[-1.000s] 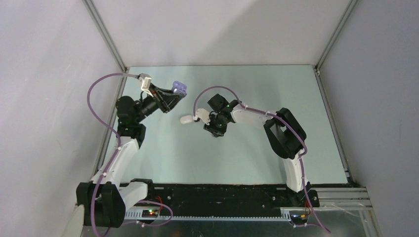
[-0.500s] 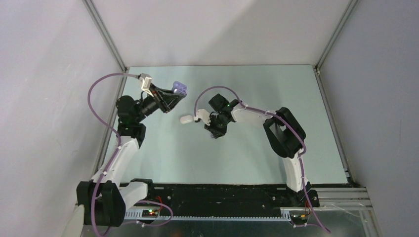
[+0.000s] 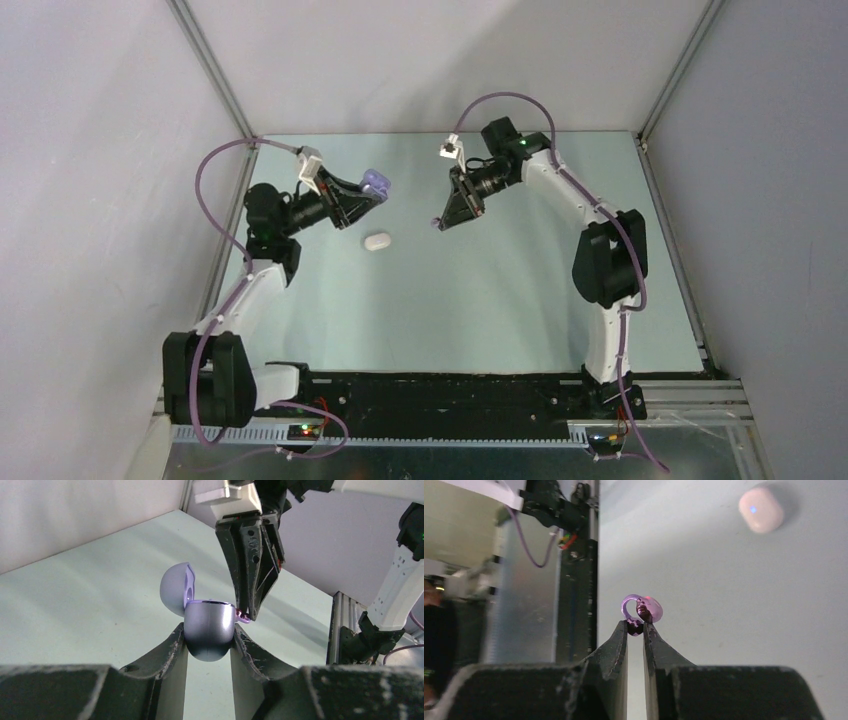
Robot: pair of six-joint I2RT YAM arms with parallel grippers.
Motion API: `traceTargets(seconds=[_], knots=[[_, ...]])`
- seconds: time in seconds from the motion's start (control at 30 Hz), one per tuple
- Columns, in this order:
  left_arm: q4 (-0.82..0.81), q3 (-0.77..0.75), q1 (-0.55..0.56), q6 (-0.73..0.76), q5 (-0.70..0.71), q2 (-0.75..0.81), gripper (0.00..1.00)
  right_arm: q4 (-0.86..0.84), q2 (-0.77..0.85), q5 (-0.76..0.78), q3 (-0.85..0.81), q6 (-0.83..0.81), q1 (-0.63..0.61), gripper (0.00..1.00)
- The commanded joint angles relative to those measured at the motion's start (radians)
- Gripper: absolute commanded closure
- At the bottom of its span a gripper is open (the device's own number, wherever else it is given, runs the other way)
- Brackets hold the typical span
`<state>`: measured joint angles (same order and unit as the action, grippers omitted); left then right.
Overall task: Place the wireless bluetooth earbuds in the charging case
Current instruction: Pick up the left earbud from the center of the board, then adjust the left earbud at the center of the board.
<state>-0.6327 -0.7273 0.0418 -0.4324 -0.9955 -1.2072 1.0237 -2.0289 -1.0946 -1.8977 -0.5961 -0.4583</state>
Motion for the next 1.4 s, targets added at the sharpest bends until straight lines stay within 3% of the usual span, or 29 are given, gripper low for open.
traceTargets(seconds=[0.0, 0.07, 0.13, 0.37, 0.47, 0.6, 0.7, 0.77, 0.87, 0.97, 1.23, 1.37], knots=[[-0.031, -0.079, 0.000, 0.043, -0.036, -0.013, 1.00, -0.006, -0.015, -0.173, 0.073, 0.203, 0.033, 0.90], [-0.010, -0.087, -0.001, 0.049, -0.024, -0.018, 1.00, -0.062, -0.020, -0.070, 0.145, 0.286, 0.035, 0.92], [0.006, -0.091, 0.001, 0.058, -0.021, -0.018, 1.00, -0.024, -0.043, 0.036, 0.168, 0.228, 0.031, 0.94], [0.064, -0.071, -0.001, 0.103, -0.009, 0.029, 1.00, 0.191, -0.072, 0.398, 0.178, -0.322, -0.016, 0.94], [0.078, -0.055, -0.002, 0.114, -0.002, 0.048, 1.00, 0.109, -0.011, 0.513, 0.295, -0.540, -0.029, 0.93], [0.089, -0.044, 0.000, 0.119, 0.012, 0.058, 1.00, 0.023, 0.020, 0.623, 0.387, -0.697, -0.062, 0.90], [0.094, -0.043, -0.001, 0.121, 0.019, 0.058, 1.00, -0.032, 0.000, 0.668, 0.407, -0.716, -0.082, 0.87], [0.101, -0.046, 0.000, 0.125, 0.022, 0.060, 1.00, -0.097, -0.001, 0.694, 0.423, -0.698, -0.089, 0.80], [0.113, -0.054, 0.000, 0.127, 0.025, 0.059, 1.00, -0.162, 0.046, 0.731, 0.452, -0.645, -0.084, 0.60], [0.117, -0.061, -0.001, 0.126, 0.032, 0.062, 1.00, -0.205, 0.147, 0.730, 0.499, -0.554, -0.071, 0.50], [0.104, -0.049, 0.004, 0.115, 0.067, 0.061, 1.00, -0.444, 0.408, 0.734, 0.764, -0.341, -0.108, 0.46], [0.103, -0.048, 0.008, 0.108, 0.076, 0.062, 1.00, -0.550, 0.422, 0.779, 0.807, -0.206, -0.139, 0.53]])
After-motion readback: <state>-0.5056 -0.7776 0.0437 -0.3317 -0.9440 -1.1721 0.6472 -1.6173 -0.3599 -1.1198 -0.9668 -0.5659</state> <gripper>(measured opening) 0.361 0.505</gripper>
